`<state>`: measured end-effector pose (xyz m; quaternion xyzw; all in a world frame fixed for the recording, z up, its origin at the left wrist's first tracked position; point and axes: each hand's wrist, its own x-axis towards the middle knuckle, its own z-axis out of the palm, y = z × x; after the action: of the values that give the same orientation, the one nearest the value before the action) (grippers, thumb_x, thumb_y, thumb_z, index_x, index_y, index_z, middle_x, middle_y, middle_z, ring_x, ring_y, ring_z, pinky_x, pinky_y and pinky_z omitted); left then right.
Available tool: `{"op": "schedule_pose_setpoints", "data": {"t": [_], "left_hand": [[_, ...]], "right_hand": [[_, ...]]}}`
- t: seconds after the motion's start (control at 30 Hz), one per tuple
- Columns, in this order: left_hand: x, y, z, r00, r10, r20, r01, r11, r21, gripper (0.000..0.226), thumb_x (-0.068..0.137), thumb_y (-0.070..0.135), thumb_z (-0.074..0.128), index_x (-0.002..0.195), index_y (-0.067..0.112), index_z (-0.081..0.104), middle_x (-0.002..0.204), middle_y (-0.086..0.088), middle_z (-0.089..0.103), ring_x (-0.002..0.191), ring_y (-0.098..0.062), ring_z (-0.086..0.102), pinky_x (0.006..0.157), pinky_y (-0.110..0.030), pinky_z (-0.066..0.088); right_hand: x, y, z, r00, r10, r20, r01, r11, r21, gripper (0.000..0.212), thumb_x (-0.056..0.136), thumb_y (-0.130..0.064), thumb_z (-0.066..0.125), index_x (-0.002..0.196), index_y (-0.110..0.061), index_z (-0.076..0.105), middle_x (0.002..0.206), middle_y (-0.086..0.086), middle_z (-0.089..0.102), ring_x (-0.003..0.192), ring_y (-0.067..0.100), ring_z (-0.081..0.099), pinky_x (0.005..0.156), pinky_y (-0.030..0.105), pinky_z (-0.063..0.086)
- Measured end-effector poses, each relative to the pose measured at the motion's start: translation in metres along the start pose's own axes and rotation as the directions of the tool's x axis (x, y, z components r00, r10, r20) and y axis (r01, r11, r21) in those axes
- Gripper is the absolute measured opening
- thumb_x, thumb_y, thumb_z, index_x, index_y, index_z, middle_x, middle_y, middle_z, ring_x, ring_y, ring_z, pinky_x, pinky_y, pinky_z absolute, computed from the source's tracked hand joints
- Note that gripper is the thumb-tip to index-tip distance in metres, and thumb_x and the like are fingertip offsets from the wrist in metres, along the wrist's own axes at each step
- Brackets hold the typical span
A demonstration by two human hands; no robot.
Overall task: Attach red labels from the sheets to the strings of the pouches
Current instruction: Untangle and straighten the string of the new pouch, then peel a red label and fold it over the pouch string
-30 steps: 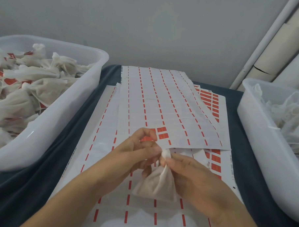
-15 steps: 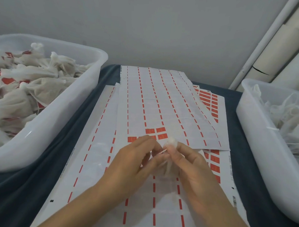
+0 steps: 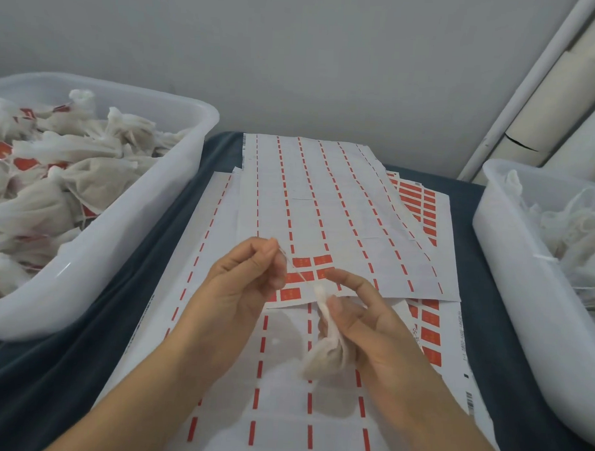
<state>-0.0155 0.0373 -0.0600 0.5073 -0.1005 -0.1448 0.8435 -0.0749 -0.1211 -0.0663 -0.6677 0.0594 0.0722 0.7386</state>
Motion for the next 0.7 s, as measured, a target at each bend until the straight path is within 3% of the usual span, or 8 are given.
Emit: {"op": "schedule_pose_setpoints", "data": {"t": [0.1,0.2,0.3,0.4,0.47,0.53,0.6,0.7], "left_hand": [[0.0,-0.001,0.0,0.991,-0.043,0.124,0.064,0.983,-0.17,0.026,0.087,0.029,0.052,0.068,0.015,0.062,0.09,-0.005,0.069,0.094,-0.024,0.067,0.082,-0.034,0.055],[0.0,0.004,0.0,0.995,-0.059,0.082,0.076,0.973,-0.217,0.03,0.087,0.03,0.048,0.066,0.015,0.063,0.055,-0.004,0.059,0.057,-0.019,0.064,0.069,-0.031,0.056],[-0.002,0.006,0.001,0.994,0.015,-0.108,-0.014,1.0,0.01,0.025,0.075,0.038,0.059,0.069,0.017,0.072,0.047,0.0,0.046,0.04,-0.007,0.039,0.046,-0.016,0.042],[-0.001,0.001,0.006,0.978,0.089,-0.187,-0.034,0.959,0.282,0.024,0.066,0.045,0.06,0.074,0.028,0.075,0.051,0.007,0.056,0.043,-0.007,0.048,0.045,-0.008,0.037],[0.004,-0.009,0.007,0.966,0.135,-0.219,-0.001,0.853,0.522,0.015,0.07,0.044,0.057,0.082,0.042,0.067,0.066,0.024,0.063,0.065,0.01,0.058,0.049,-0.002,0.041],[0.007,-0.02,0.005,0.97,0.205,-0.13,-0.022,0.609,0.793,0.021,0.08,0.041,0.056,0.1,0.046,0.06,0.08,0.032,0.055,0.081,0.015,0.053,0.058,0.003,0.04],[0.009,-0.03,0.002,0.971,0.238,-0.039,-0.074,0.447,0.891,0.033,0.086,0.037,0.054,0.118,0.037,0.059,0.083,0.031,0.048,0.086,0.015,0.048,0.064,0.004,0.038],[0.009,-0.033,0.003,0.964,0.263,0.021,-0.123,0.379,0.917,0.033,0.089,0.035,0.054,0.121,0.033,0.06,0.084,0.03,0.047,0.087,0.014,0.046,0.066,0.001,0.04]], "right_hand": [[0.0,-0.002,-0.005,0.998,0.054,-0.009,-0.055,0.997,-0.05,0.038,0.061,-0.055,0.063,0.098,-0.046,0.063,0.088,-0.013,0.071,0.08,0.003,0.067,0.065,0.014,0.05],[0.006,-0.004,-0.015,0.987,0.032,-0.158,-0.072,0.965,-0.251,0.018,0.082,-0.037,0.061,0.099,-0.035,0.056,0.079,-0.01,0.072,0.07,0.01,0.07,0.056,0.017,0.054],[0.011,-0.003,-0.023,0.954,-0.044,-0.296,-0.08,0.916,-0.393,0.021,0.087,-0.022,0.061,0.095,-0.039,0.052,0.068,-0.009,0.07,0.059,0.011,0.069,0.05,0.018,0.053],[0.013,-0.001,-0.025,0.929,-0.082,-0.362,-0.095,0.89,-0.446,0.029,0.088,-0.023,0.061,0.101,-0.046,0.049,0.082,-0.016,0.065,0.061,0.002,0.068,0.048,0.01,0.049],[0.014,0.002,-0.023,0.931,-0.037,-0.362,-0.101,0.929,-0.356,0.028,0.088,-0.024,0.061,0.107,-0.043,0.054,0.087,-0.014,0.067,0.068,0.002,0.068,0.052,0.012,0.051],[0.014,0.003,-0.017,0.952,0.07,-0.299,-0.098,0.992,-0.078,0.027,0.085,-0.024,0.065,0.109,-0.036,0.062,0.095,-0.013,0.07,0.081,0.002,0.069,0.065,0.018,0.056],[0.014,0.006,-0.009,0.965,0.092,-0.248,-0.04,0.978,0.206,0.035,0.075,-0.023,0.069,0.11,-0.029,0.066,0.104,-0.012,0.071,0.095,0.005,0.067,0.084,0.029,0.055],[0.017,0.008,-0.001,0.951,0.07,-0.302,0.042,0.936,0.349,0.039,0.068,-0.023,0.07,0.107,-0.022,0.069,0.111,-0.005,0.069,0.104,0.013,0.065,0.093,0.036,0.051]]}}
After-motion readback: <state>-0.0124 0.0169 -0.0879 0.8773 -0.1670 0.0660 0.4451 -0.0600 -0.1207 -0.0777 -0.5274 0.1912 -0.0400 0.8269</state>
